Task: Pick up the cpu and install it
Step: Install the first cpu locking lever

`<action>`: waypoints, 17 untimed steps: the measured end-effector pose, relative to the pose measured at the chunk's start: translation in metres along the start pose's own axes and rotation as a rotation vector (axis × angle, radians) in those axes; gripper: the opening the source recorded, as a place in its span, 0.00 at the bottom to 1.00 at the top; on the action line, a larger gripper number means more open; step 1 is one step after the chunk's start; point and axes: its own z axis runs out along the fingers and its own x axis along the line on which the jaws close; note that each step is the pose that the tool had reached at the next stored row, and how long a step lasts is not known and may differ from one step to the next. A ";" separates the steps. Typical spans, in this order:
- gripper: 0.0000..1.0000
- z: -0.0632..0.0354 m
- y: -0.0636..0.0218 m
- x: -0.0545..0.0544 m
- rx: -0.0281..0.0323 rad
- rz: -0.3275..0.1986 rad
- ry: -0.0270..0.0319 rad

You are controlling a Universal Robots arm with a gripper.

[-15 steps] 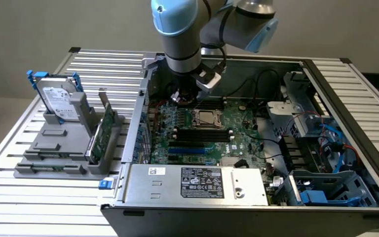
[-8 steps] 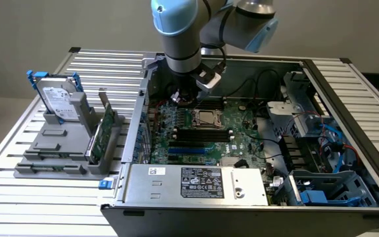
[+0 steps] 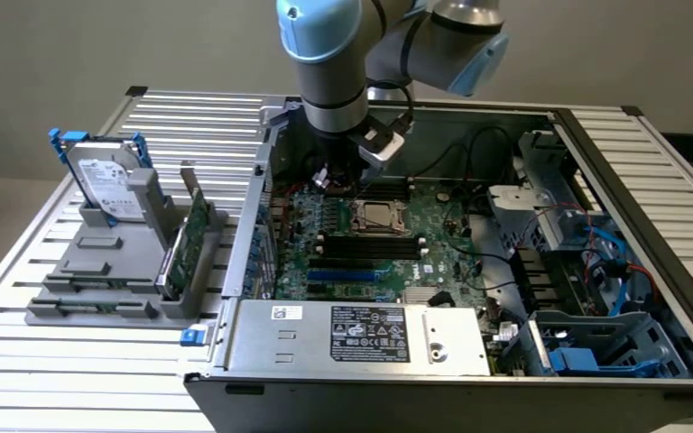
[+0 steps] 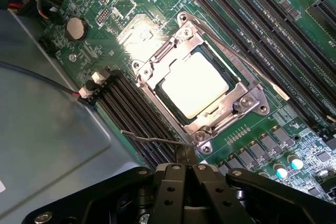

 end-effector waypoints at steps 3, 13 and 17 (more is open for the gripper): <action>0.11 0.0001 0.0003 0.000 0.0000 0.000 0.0002; 0.11 0.0018 0.0081 0.007 0.0010 0.000 0.0012; 0.11 0.0026 0.0116 0.010 0.0011 0.000 0.0012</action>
